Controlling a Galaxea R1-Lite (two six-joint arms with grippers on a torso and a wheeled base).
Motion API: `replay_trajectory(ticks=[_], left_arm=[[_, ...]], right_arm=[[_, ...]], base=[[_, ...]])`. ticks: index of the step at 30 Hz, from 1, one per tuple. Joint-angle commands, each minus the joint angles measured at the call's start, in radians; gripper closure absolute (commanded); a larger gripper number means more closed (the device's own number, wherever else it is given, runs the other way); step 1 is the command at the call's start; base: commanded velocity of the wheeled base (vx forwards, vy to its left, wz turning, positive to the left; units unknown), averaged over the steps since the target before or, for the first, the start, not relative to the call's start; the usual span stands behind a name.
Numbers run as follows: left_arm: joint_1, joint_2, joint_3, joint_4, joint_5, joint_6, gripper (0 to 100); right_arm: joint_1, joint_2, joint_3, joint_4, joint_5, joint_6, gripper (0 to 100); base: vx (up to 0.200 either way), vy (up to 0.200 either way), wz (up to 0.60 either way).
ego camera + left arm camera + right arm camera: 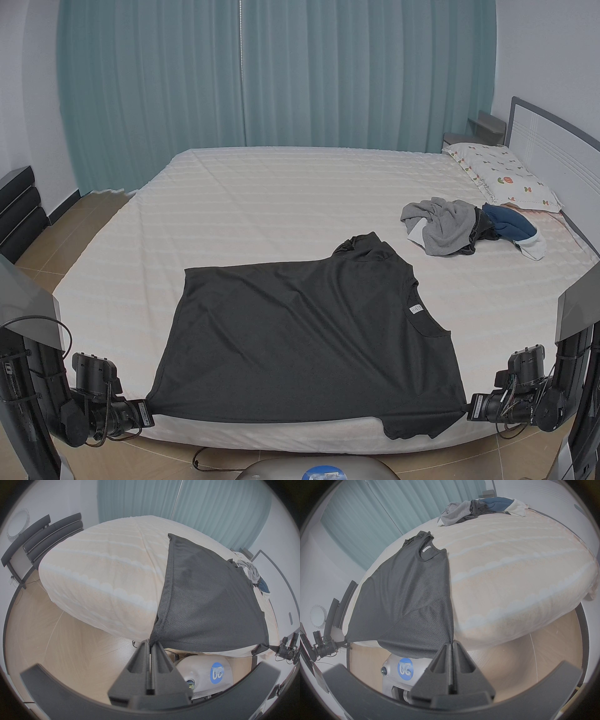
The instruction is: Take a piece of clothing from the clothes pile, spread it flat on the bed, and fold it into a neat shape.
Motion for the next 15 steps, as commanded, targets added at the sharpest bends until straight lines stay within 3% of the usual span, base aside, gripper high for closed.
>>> replay_trajectory(ticks=[1,2,3,6,7,15], left_arm=[[-0.008,0.005,0.012,-0.002,-0.001,-0.004,100],[-0.011,0.005,0.012,-0.002,-0.004,-0.007,100],[-0.012,0.007,0.013,-0.003,-0.009,-0.007,0],[-0.012,0.005,0.015,-0.003,-0.04,-0.007,0],[-0.012,0.004,0.015,-0.003,-0.052,-0.007,0],[-0.011,-0.018,-0.001,-0.005,-0.069,-0.018,0]], right_arm=[[0.0,0.003,0.014,-0.008,0.005,0.004,100],[0.0,0.006,0.014,-0.017,0.006,0.007,100],[0.0,0.014,0.016,-0.024,0.006,0.007,100],[0.0,0.047,0.017,-0.059,0.002,0.004,100],[0.0,0.06,0.017,-0.076,-0.001,0.007,0],[-0.001,0.043,0.016,-0.151,-0.001,0.063,0]], base=[[0.0,0.0,0.0],[0.0,0.0,0.0],[0.0,0.0,0.0],[0.0,0.0,0.0],[0.0,0.0,0.0],[0.0,0.0,0.0]])
